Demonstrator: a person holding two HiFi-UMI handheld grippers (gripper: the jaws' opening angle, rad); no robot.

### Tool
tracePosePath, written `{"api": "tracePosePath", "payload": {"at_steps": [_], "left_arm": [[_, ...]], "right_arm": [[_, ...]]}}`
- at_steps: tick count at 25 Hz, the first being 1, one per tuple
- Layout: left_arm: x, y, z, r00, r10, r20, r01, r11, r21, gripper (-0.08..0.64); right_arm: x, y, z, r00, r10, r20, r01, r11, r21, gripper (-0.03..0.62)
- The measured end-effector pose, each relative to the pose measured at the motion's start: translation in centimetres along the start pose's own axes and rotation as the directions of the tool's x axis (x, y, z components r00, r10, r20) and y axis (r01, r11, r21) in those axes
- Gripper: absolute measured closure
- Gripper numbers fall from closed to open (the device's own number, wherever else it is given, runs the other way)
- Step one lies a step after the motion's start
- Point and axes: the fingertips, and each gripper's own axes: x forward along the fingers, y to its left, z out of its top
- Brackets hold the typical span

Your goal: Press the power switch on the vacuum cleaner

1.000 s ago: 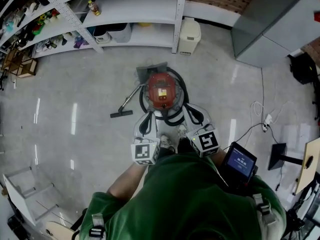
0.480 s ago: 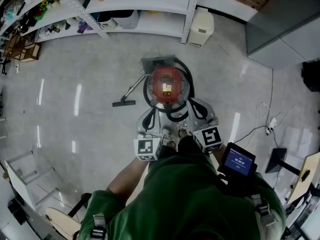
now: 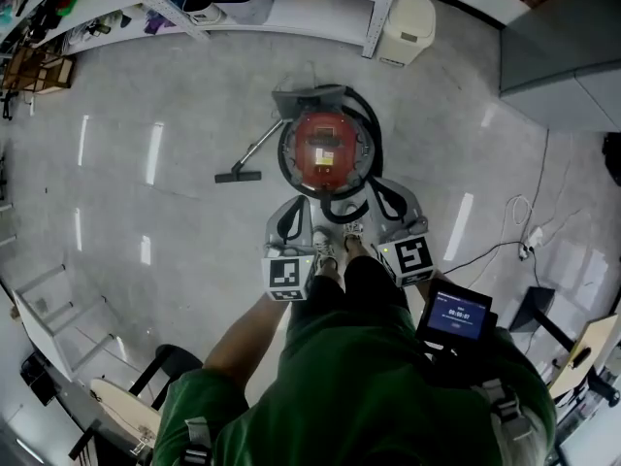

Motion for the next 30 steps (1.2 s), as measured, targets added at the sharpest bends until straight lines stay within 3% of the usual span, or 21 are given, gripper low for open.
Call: {"api": "tracePosePath", "payload": {"at_steps": [15,30], "left_arm": [[7.9,0.8,-7.6,0.99,0.017,-0.143,-0.018,1.0,-0.004,0.553],[14.3,2.1,-19.1,0.953,0.025,-0.302,-0.019,1.0,0.025,0.552]], "right_arm": [[5.9,-4.5,-8.6,0.993,0.038,-0.113,-0.03,0.997,0.068,0.591],[9.5,-6.2,-18.2,0.977,0.059,-0.204,-0.035,0.993,0.117,0.591]]}}
